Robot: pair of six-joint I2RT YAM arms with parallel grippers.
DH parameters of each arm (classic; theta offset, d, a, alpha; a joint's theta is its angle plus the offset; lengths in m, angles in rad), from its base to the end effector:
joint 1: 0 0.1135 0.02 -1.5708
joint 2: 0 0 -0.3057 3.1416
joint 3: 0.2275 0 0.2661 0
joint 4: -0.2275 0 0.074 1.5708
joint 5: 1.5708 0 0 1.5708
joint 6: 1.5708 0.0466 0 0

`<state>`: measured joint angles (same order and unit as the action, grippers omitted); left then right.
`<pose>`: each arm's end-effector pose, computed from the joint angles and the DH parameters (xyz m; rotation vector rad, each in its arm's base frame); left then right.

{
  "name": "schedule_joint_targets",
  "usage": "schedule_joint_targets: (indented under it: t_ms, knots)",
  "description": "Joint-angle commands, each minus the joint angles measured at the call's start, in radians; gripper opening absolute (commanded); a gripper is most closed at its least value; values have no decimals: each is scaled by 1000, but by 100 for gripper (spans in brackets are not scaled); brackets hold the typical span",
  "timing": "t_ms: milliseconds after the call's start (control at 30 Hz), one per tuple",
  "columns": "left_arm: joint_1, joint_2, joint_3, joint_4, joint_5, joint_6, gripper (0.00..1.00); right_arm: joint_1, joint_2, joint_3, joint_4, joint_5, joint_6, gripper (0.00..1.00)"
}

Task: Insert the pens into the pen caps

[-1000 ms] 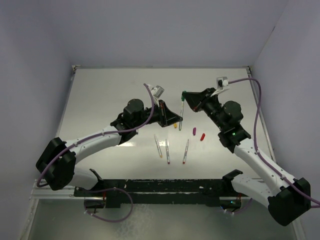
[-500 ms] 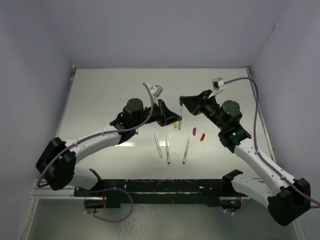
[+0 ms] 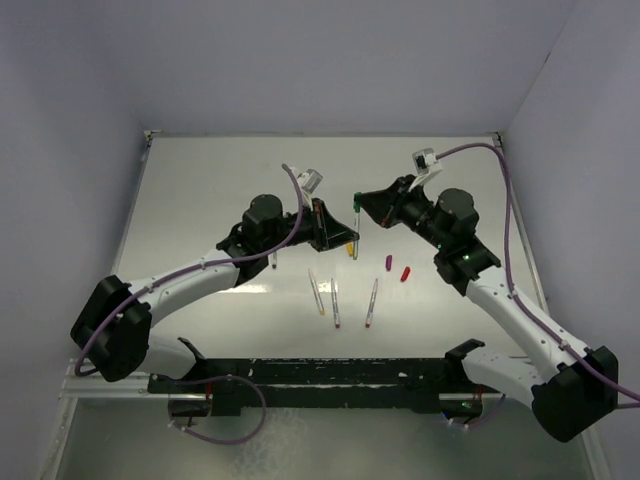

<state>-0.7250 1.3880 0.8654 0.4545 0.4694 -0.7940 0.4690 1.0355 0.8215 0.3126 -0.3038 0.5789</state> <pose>0.2363 -0.2375 0.3289 0.3451 1.8413 -1.4930 0.2149 0.1245 0.3917 -0.1763 1.5611 1.0608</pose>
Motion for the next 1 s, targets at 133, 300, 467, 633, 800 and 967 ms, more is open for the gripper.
schedule_joint_targets:
  t_ms: [133, 300, 467, 633, 800, 967]
  knots:
    - [58, -61, 3, 228, -113, -39, 0, 8, 35, -16, -211, -114, -66, 0]
    - [68, -44, 5, 265, -138, -55, 0, 16, 43, -53, -223, -141, -63, 0]
    - [71, -26, -1, 304, -168, -59, 0, 41, 60, -67, -263, -150, -83, 0]
    - [81, -9, 31, 291, -183, -30, 0, 81, 96, -64, -289, -164, -98, 0]
    - [105, -7, 47, 271, -201, -11, 0, 148, 120, -44, -344, -105, -131, 0]
    - [118, -18, 31, 249, -197, -12, 0, 164, 106, -44, -337, -28, -116, 0]
